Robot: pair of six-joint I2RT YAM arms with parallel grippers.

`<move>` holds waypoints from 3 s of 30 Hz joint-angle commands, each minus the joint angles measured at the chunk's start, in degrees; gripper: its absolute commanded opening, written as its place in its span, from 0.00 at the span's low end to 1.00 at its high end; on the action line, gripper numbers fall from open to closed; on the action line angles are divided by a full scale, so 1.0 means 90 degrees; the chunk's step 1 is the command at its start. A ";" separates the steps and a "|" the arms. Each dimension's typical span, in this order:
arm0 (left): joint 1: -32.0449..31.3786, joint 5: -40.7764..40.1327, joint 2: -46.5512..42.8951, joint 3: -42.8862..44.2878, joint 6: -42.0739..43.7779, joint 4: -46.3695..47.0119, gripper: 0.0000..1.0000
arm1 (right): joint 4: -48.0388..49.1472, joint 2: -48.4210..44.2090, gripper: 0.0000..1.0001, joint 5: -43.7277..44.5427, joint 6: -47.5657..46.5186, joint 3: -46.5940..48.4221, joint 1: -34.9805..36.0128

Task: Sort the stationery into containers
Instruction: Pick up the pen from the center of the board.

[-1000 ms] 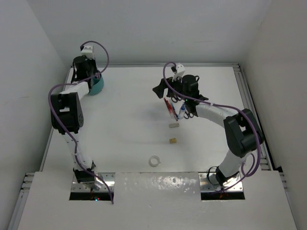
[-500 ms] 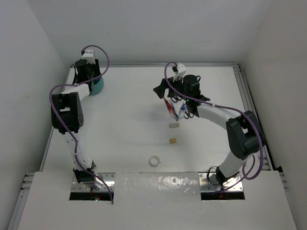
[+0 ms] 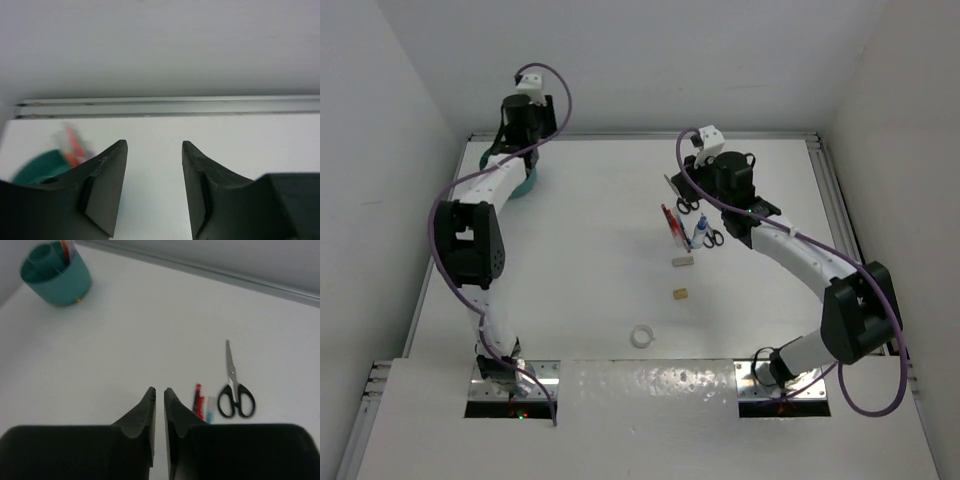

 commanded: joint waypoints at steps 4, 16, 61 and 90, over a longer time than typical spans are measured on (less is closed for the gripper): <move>-0.0776 -0.0201 -0.1030 -0.0183 -0.1143 -0.1594 0.45 | -0.2887 0.0394 0.20 0.0479 -0.0805 0.1495 0.0050; -0.0640 -0.0387 -0.3459 -0.2701 -0.0637 -0.2045 0.46 | -0.4550 0.2563 0.32 0.0928 -0.0415 0.2766 0.0617; -0.0678 0.1297 -0.5171 -0.5123 0.0113 0.0200 0.47 | -0.4707 0.3941 0.00 0.0450 -0.0218 0.2699 0.0558; -0.2221 0.4037 -0.6177 -0.7195 1.0359 -0.0023 0.57 | -0.4043 0.2398 0.00 -0.2450 0.0817 0.3783 0.1750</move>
